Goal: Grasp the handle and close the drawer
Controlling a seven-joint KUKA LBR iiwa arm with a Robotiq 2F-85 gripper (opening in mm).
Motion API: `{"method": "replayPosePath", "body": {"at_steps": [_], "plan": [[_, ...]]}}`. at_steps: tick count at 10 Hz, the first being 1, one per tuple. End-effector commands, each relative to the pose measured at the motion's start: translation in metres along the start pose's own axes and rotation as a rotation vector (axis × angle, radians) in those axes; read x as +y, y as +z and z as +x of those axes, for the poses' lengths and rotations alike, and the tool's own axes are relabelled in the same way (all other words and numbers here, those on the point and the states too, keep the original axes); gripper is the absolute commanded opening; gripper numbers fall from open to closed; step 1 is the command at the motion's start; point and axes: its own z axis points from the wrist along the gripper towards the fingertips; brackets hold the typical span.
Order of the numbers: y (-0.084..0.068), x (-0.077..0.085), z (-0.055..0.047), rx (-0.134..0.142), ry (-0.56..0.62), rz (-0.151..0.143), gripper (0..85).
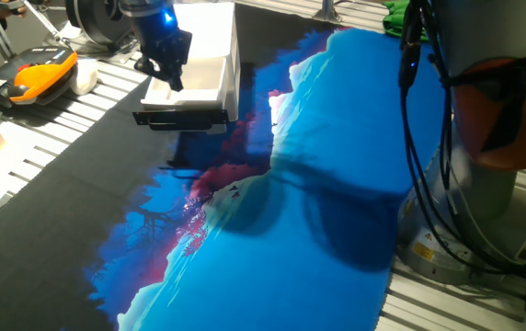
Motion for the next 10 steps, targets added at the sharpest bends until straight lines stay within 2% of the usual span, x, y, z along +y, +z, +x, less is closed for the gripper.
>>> {"method": "replayPosePath", "body": {"at_steps": [1, 4, 5, 6, 8, 9, 10], "plan": [[0.001, 0.003, -0.001, 0.001, -0.006, 0.002, 0.0], [-0.001, 0.012, -0.004, 0.034, -0.037, 0.048, 0.0], [0.000, 0.013, -0.004, 0.044, -0.054, 0.044, 0.0], [0.000, 0.012, -0.004, 0.053, -0.080, 0.014, 0.0], [0.001, 0.011, -0.006, 0.074, -0.086, -0.079, 0.0], [0.001, 0.011, -0.005, 0.052, -0.070, -0.097, 0.0], [0.002, 0.013, -0.005, 0.041, -0.080, -0.082, 0.0]]}}
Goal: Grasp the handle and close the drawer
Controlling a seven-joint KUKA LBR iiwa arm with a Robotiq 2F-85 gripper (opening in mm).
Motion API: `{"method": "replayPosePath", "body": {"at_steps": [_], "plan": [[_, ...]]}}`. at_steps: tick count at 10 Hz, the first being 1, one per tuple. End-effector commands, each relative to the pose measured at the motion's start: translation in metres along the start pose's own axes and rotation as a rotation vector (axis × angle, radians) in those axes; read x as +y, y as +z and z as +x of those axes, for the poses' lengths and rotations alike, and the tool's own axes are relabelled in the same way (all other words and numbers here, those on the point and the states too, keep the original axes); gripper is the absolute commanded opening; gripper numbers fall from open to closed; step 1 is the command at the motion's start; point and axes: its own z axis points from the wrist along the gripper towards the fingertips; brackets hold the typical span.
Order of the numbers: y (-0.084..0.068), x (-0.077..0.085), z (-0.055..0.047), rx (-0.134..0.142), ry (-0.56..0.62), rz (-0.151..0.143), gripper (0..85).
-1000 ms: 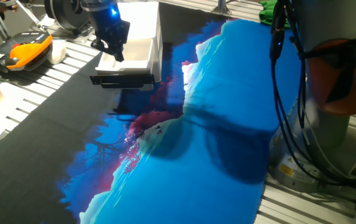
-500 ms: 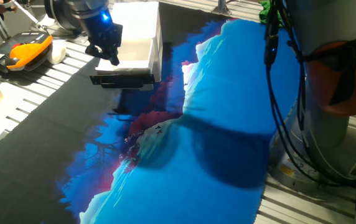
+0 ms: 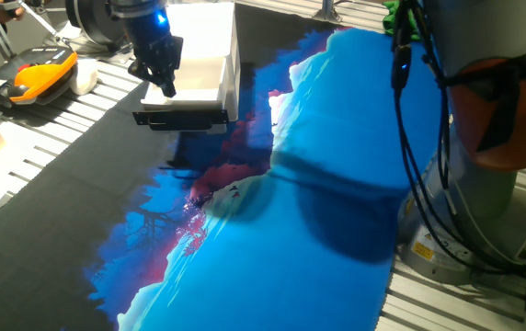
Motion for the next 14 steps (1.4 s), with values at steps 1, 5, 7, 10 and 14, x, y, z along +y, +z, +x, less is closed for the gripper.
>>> {"method": "replayPosePath", "body": {"at_steps": [1, 5, 7, 10, 14], "plan": [[0.001, 0.001, 0.001, -0.018, -0.007, 0.002, 0.0], [0.010, 0.005, 0.005, -0.086, -0.062, 0.089, 0.0], [0.009, 0.006, 0.005, -0.097, -0.116, 0.128, 0.0], [0.010, 0.005, 0.003, -0.124, -0.285, 0.132, 0.0], [0.012, 0.006, 0.003, -0.130, -0.412, 0.061, 0.0]]}}
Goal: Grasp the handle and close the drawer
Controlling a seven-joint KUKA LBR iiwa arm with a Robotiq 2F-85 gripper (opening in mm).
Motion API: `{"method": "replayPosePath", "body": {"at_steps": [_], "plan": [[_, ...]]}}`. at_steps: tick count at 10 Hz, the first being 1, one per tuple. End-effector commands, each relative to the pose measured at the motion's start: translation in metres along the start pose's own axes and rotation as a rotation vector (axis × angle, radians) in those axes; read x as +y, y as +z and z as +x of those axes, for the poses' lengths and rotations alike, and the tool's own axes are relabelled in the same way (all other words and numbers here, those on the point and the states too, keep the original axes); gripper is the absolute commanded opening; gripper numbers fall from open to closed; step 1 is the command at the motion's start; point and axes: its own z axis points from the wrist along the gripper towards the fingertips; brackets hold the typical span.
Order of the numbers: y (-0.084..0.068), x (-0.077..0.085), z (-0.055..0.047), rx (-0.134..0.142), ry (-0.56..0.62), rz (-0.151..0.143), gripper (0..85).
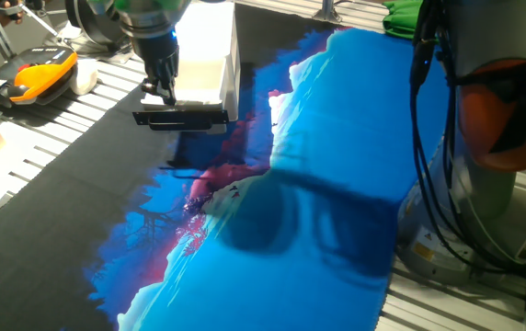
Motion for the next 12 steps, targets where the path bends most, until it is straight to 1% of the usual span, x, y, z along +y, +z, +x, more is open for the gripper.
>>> {"method": "replayPosePath", "body": {"at_steps": [1, 2, 3, 4, 6, 9, 10, 11, 12], "plan": [[0.0005, -0.0002, -0.0005, 0.003, -0.074, -0.001, 0.0], [0.0007, -0.0004, -0.0007, 0.009, -0.079, -0.009, 0.0], [0.0004, -0.0003, -0.0010, 0.012, -0.084, -0.009, 0.0], [0.0008, -0.0013, -0.0016, 0.014, -0.090, -0.018, 0.0], [0.0036, -0.0030, -0.0025, 0.016, -0.089, -0.017, 0.0], [0.0037, -0.0031, -0.0026, 0.016, -0.047, -0.036, 0.0], [0.0038, -0.0029, -0.0025, 0.014, -0.035, -0.037, 0.0], [0.0043, -0.0028, -0.0026, 0.017, -0.024, -0.022, 0.0], [0.0052, -0.0019, -0.0022, 0.019, -0.011, -0.001, 17.0]]}}
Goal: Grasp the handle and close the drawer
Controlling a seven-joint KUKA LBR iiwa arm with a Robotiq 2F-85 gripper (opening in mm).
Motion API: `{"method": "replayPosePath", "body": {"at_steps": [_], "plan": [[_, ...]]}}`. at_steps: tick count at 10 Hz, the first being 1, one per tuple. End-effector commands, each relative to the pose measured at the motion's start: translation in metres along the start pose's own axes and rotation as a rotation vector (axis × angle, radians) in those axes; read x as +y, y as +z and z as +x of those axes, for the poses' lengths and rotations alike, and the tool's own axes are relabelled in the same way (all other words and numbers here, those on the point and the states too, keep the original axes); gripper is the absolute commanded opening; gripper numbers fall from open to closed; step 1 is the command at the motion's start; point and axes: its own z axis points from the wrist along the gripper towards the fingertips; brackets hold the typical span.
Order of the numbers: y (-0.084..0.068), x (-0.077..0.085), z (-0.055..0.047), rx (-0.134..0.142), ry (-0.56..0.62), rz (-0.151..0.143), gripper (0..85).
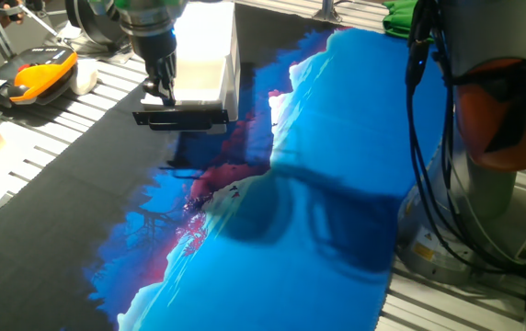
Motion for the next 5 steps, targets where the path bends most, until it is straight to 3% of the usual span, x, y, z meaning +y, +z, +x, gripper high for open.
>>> {"method": "replayPosePath", "body": {"at_steps": [1, 5], "plan": [[0.0011, 0.0010, 0.0004, -0.003, 0.008, 0.008, 17.0], [0.0044, 0.0009, -0.0001, -0.001, -0.021, 0.007, 17.0]]}}
